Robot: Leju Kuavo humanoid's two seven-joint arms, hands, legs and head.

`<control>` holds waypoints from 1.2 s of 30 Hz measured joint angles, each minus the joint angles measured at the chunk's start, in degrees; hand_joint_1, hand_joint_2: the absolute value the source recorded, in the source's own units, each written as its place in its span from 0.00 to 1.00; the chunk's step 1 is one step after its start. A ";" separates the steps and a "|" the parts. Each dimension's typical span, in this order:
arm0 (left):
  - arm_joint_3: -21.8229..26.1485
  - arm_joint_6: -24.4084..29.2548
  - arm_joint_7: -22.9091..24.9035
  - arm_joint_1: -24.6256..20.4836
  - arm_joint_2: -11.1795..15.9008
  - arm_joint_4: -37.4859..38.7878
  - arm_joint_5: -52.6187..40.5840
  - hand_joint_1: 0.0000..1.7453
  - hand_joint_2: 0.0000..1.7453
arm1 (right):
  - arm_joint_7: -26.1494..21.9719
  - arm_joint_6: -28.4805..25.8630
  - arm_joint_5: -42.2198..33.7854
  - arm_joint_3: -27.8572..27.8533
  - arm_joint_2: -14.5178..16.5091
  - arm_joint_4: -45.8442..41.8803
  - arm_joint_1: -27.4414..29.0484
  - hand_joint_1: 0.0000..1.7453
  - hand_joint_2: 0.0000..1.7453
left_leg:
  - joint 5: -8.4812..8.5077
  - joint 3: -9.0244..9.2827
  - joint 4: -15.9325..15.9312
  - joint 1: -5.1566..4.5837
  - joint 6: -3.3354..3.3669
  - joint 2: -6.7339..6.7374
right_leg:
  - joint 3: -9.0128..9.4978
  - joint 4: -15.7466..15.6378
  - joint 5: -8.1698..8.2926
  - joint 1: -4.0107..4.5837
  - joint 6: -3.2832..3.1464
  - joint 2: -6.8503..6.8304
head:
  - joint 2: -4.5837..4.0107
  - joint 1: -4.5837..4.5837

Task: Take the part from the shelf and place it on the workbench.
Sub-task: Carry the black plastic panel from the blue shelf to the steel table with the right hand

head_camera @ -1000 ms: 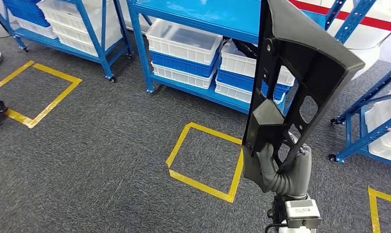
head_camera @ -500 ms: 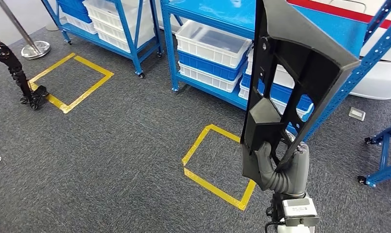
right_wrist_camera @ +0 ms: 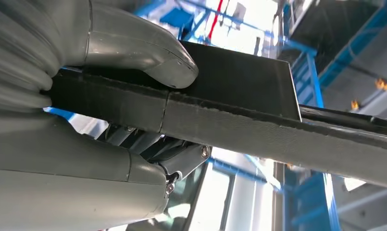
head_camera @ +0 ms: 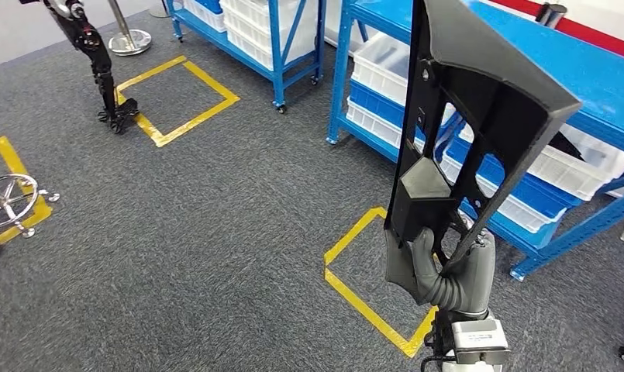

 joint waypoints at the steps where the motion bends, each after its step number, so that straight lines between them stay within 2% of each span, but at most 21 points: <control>1: 0.00 -0.08 0.10 0.05 0.00 0.01 -0.01 0.00 1.00 | 0.01 -0.01 -0.01 0.00 -0.01 0.01 0.12 1.00 1.00 | 0.08 -0.04 0.01 0.00 -0.03 -0.92 | -0.17 -0.17 0.59 -0.04 0.39 0.14 | 0.00 -0.01; 3: 0.00 -0.03 0.21 0.16 -0.01 0.02 -0.19 0.00 1.00 | 0.00 -0.07 -0.02 -0.02 -0.01 -0.02 0.25 1.00 1.00 | 0.29 -0.05 0.03 0.05 -0.28 -2.72 | 2.69 -6.95 3.94 -0.27 1.44 1.35 | 0.00 0.00; 5: 0.00 0.47 0.05 0.16 -0.01 0.02 -0.55 0.00 1.00 | -0.08 -0.15 -0.05 -0.09 0.01 -0.09 0.46 1.00 1.00 | 0.52 -0.23 0.15 -0.10 -0.78 -4.27 | 5.94 -14.43 6.67 -0.61 1.66 4.13 | 0.00 -0.03; 7: 0.00 1.44 -0.72 0.25 0.00 0.01 -0.97 0.00 1.00 | -0.21 -0.34 -0.08 -0.28 0.02 -0.19 0.88 1.00 1.00 | 0.85 -0.59 0.03 -0.17 -1.46 -5.46 | 6.97 -16.57 7.29 -0.54 0.94 5.12 | 0.00 -0.06; 9: -0.03 2.78 -1.99 0.57 0.04 0.01 -1.75 0.00 1.00 | -0.39 -0.66 -0.10 -0.49 0.01 -0.38 1.26 1.00 1.00 | 1.15 -1.01 -0.07 -0.03 -2.20 -5.99 | 7.25 -16.72 7.68 -0.59 0.07 3.60 | 0.00 -0.08; 11: -0.11 3.81 -3.13 0.74 0.03 0.02 -2.62 0.00 1.00 | -0.61 -0.89 -0.11 -0.62 0.04 -0.73 1.69 1.00 1.00 | -0.47 -2.21 2.34 -0.17 -2.72 -3.19 | 7.49 -17.06 8.00 -0.91 -0.82 1.98 | 0.00 -0.39; 13: -0.17 4.10 -3.85 0.65 -0.05 0.02 -3.03 0.00 1.00 | -0.77 -0.99 -0.12 -0.77 0.04 -1.07 2.29 1.00 1.00 | -4.35 -5.22 9.04 -0.13 -3.10 0.74 | 7.67 -17.16 7.94 -0.74 -1.44 0.22 | 0.00 -0.73; 15: -0.19 4.28 -4.28 0.63 -0.14 0.02 -3.14 0.00 1.00 | -0.87 -1.07 -0.13 -0.89 0.02 -1.20 2.76 1.00 1.00 | -6.89 -8.15 15.47 0.23 -3.49 2.11 | 7.74 -17.14 7.84 -0.44 -1.67 -1.66 | 0.00 -0.79; 16: -0.18 4.40 -4.41 0.66 -0.18 0.02 -3.16 0.00 1.00 | -0.92 -1.09 -0.13 -0.91 0.02 -1.21 2.91 1.00 1.00 | -6.70 -8.30 16.12 0.38 -3.62 2.37 | 7.77 -17.13 7.79 -0.37 -1.66 -2.52 | 0.00 -0.83; 17: -0.17 4.63 -4.50 0.70 -0.20 0.02 -3.18 0.00 1.00 | -0.97 -1.13 -0.13 -0.92 0.03 -1.24 3.04 1.00 1.00 | -5.54 -7.22 14.45 0.50 -3.70 2.70 | 7.84 -17.12 7.73 -0.35 -1.61 -3.31 | 0.00 -0.84; 18: -0.16 5.03 -4.54 0.72 -0.20 0.02 -3.32 0.00 1.00 | -1.01 -1.16 -0.13 -0.93 0.03 -1.31 3.16 1.00 1.00 | -3.81 -5.00 10.80 0.58 -3.68 3.49 | 7.99 -17.11 7.61 -0.33 -1.47 -4.03 | 0.00 -0.85; 20: -0.23 5.99 -4.56 0.61 -0.24 0.01 -3.74 0.00 1.00 | -1.08 -1.23 -0.13 -0.95 0.02 -1.58 3.36 1.00 1.00 | -1.61 -0.68 3.54 0.33 -3.19 6.14 | 8.17 -17.04 7.22 0.06 -0.94 -5.26 | 0.00 -0.82; 22: -0.42 6.64 -4.52 0.50 -0.28 0.00 -4.10 0.00 1.00 | -1.17 -1.29 -0.11 -0.97 0.02 -1.84 3.47 1.00 1.00 | -1.39 0.65 0.92 -0.11 -2.32 7.08 | 8.45 -17.04 6.91 0.46 -0.36 -6.35 | 0.00 -0.59; 24: -0.60 6.66 -4.09 0.53 -0.28 0.02 -4.18 0.00 1.00 | -1.21 -1.30 -0.11 -0.97 0.02 -2.00 3.47 1.00 1.00 | -1.12 0.37 0.67 -0.22 -1.42 5.54 | 8.64 -17.07 6.74 0.40 0.21 -7.18 | 0.00 -0.45; 26: -0.72 6.48 -3.17 0.52 -0.26 0.04 -4.23 0.00 1.00 | -1.20 -1.28 -0.12 -0.98 -0.02 -2.14 3.48 1.00 1.00 | -0.62 0.30 0.26 -0.03 -0.54 4.11 | 7.64 -14.91 5.37 0.22 0.45 -5.00 | 0.00 -0.38; 28: -0.89 6.37 -2.47 0.41 -0.23 0.04 -4.39 0.00 1.00 | -1.19 -1.26 -0.13 -1.00 -0.07 -2.20 3.54 1.00 1.00 | -0.25 0.15 0.07 0.11 0.06 2.64 | 4.49 -8.16 2.20 0.08 0.00 -1.36 | 0.00 -0.18; 30: -1.04 6.30 -2.20 0.35 -0.22 0.05 -4.55 0.00 1.00 | -1.17 -1.26 -0.16 -1.02 -0.12 -2.19 3.67 1.00 1.00 | -0.05 -0.13 0.08 0.10 0.28 0.91 | 0.82 -0.97 -0.25 0.02 -0.15 -0.04 | 0.00 -0.11; 31: -1.07 6.26 -2.09 0.37 -0.22 0.05 -4.61 0.00 1.00 | -1.17 -1.26 -0.19 -1.03 -0.15 -2.17 3.72 1.00 1.00 | 0.03 -0.20 0.08 0.11 0.26 -0.03 | 0.06 0.13 -0.24 -0.04 0.17 0.10 | 0.00 -0.10; 32: -1.09 6.17 -1.94 0.41 -0.22 0.07 -4.68 0.00 1.00 | -1.17 -1.26 -0.22 -1.03 -0.17 -2.16 3.75 1.00 1.00 | 0.13 -0.23 0.09 0.13 0.19 -0.97 | 0.43 -1.10 0.70 -0.16 0.70 0.22 | 0.00 -0.10; 34: -1.13 5.78 -1.39 0.45 -0.23 0.08 -4.81 0.00 1.00 | -1.14 -1.20 -0.27 -1.03 -0.17 -2.16 3.73 1.00 1.00 | 0.39 -0.27 0.11 0.20 -0.18 -2.79 | 3.87 -8.95 4.12 -0.69 1.88 1.94 | 0.00 -0.07; 36: -1.16 5.34 -0.81 0.42 -0.20 0.09 -4.92 0.00 1.00 | -1.04 -1.10 -0.31 -1.03 -0.15 -2.16 3.69 1.00 1.00 | 0.62 -0.51 0.22 -0.03 -0.77 -4.26 | 6.65 -15.28 6.43 -1.00 1.92 4.03 | 0.00 -0.08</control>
